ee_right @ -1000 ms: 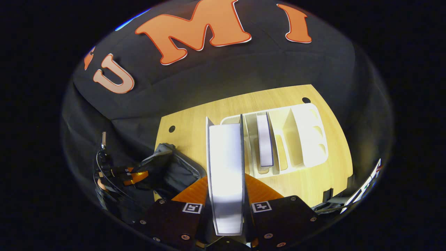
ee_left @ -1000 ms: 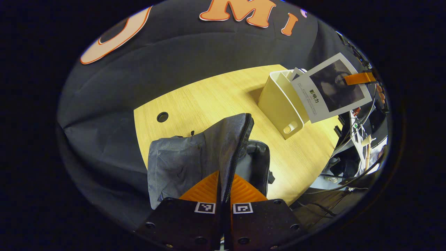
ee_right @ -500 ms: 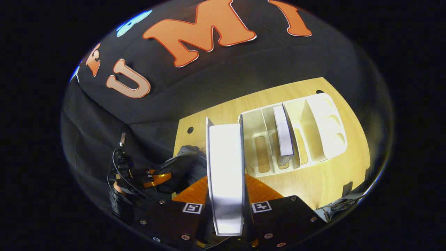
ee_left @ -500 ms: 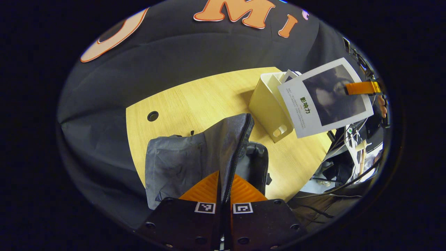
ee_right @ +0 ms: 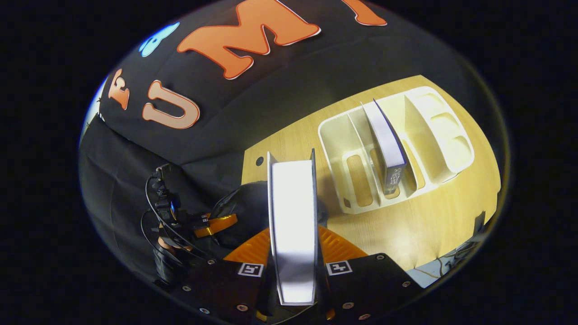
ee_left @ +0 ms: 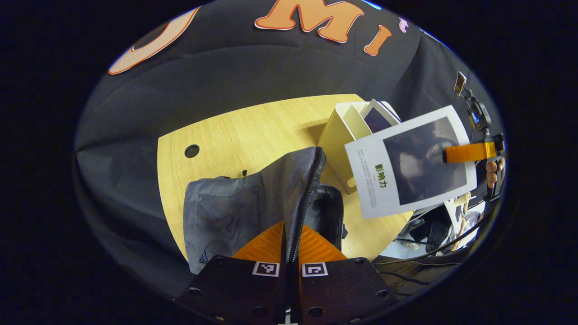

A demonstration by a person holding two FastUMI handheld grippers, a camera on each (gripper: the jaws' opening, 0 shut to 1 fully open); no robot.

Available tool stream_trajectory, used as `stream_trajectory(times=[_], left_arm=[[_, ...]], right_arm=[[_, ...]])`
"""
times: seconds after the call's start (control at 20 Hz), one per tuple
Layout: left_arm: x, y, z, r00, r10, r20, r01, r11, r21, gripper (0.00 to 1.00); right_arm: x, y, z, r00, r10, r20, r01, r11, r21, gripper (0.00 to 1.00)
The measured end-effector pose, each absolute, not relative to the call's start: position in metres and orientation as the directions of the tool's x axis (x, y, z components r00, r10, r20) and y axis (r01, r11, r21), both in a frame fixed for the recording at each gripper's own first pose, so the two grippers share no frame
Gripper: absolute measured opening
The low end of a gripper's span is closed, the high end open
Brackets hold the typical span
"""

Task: Open the schoolbag, grab two books from the bookshelf and put them into the schoolbag.

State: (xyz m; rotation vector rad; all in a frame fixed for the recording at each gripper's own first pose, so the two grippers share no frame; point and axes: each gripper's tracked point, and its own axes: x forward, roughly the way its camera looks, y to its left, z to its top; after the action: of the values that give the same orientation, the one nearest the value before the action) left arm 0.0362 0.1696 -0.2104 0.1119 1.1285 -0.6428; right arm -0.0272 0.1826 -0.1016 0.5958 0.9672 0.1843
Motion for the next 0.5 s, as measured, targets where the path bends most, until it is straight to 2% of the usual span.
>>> stream_trajectory(times=[0.3,0.5], left_arm=[[0.034,0.168,-0.212,0.28,-0.431,-0.858,0.498,0.829,-0.254,0.05],[0.033,0.165,-0.213,0.285,-0.445,-0.849,0.493,0.828,-0.268,0.04]], right_arm=[[-0.037,0.219,-0.137,0.555,0.496,-0.668,0.13,0.742,0.658,0.35],[-0.028,0.244,-0.158,0.568,0.518,-0.639,0.158,0.693,0.703,0.35]])
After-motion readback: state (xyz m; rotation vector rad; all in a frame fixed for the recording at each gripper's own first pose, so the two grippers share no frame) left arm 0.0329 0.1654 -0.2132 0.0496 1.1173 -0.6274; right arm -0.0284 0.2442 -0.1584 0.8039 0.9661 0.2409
